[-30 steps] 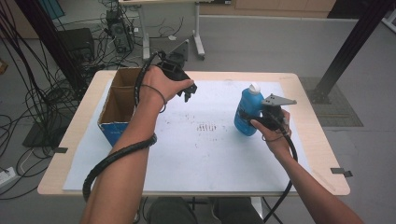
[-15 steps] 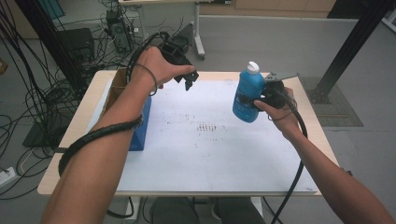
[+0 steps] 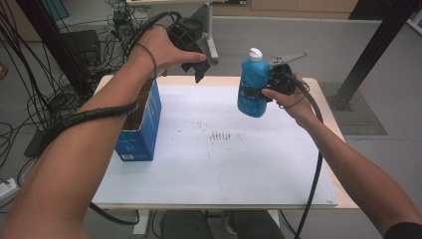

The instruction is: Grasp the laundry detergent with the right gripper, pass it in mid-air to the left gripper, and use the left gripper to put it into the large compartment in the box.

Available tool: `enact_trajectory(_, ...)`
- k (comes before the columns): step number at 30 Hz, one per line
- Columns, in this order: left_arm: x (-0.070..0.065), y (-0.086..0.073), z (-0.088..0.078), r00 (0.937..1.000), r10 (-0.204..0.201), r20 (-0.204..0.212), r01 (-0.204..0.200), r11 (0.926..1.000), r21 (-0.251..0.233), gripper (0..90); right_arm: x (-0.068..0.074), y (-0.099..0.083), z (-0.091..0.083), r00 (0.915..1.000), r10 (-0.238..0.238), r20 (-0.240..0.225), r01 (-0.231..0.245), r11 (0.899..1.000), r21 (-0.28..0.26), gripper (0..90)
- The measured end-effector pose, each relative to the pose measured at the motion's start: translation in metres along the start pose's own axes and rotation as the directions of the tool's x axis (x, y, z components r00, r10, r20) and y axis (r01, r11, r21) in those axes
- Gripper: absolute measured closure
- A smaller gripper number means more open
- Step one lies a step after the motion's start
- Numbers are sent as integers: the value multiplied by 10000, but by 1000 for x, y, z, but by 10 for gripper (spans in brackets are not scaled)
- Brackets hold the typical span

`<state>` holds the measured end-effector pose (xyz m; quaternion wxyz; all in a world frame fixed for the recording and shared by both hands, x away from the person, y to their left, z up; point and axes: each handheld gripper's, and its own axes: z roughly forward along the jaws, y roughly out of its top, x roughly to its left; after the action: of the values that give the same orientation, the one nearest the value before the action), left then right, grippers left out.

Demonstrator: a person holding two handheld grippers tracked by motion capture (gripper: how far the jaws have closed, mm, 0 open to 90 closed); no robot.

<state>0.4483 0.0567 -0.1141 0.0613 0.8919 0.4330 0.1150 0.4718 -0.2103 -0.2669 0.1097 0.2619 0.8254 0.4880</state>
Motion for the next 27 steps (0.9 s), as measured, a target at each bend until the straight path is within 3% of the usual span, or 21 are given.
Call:
enact_trajectory(7, 0, 0, -10, 9967, 817, -3, -817, 9966, -92, 72, 14, 21, 17, 9932, -737, -905, 771, 9964, 345, 452)
enact_trajectory(8, 0, 0, -11, 9960, 889, 29, -889, 9960, -80, 72, 18, 26, 23, 9888, -966, -1137, 1015, 9941, 387, 452)
enact_trajectory(9, 0, 0, -13, 9949, 1007, 19, -1007, 9948, -127, 72, 18, 26, 23, 9888, -966, -1137, 1015, 9941, 387, 452)
enact_trajectory(10, 1, -1, -14, 9935, 1142, 17, -1141, 9933, -177, 74, 23, 29, 30, 9844, -938, -1491, 1009, 9941, 409, 452)
enact_trajectory(11, 1, -2, -16, 9919, 1270, 42, -1269, 9918, -183, 74, 23, 29, 30, 9844, -938, -1491, 1009, 9941, 409, 452)
enact_trajectory(16, 3, -6, -17, 9844, 1745, 234, -1745, 9847, -31, 74, 35, 34, 47, 9687, -1347, -2086, 1489, 9874, 536, 452)
enact_trajectory(22, 0, -9, -17, 9720, 2319, 390, -2325, 9725, 126, 74, 48, 35, 63, 9467, -1587, -2802, 1786, 9828, 468, 452)
enact_trajectory(23, -2, -9, -16, 9661, 2535, 491, -2543, 9671, 101, 75, 53, 35, 67, 9404, -1552, -3027, 1749, 9838, 387, 452)
enact_trajectory(24, -2, -9, -16, 9661, 2535, 491, -2543, 9671, 101, 74, 53, 35, 67, 9404, -1552, -3027, 1749, 9838, 387, 452)
enact_trajectory(26, -4, -10, -16, 9601, 2735, 582, -2745, 9615, 100, 74, 57, 35, 71, 9318, -1605, -3257, 1784, 9836, 257, 452)
enact_trajectory(27, -6, -10, -16, 9537, 2943, 624, -2955, 9553, 109, 74, 61, 34, 75, 9236, -1675, -3448, 1870, 9821, 237, 452)
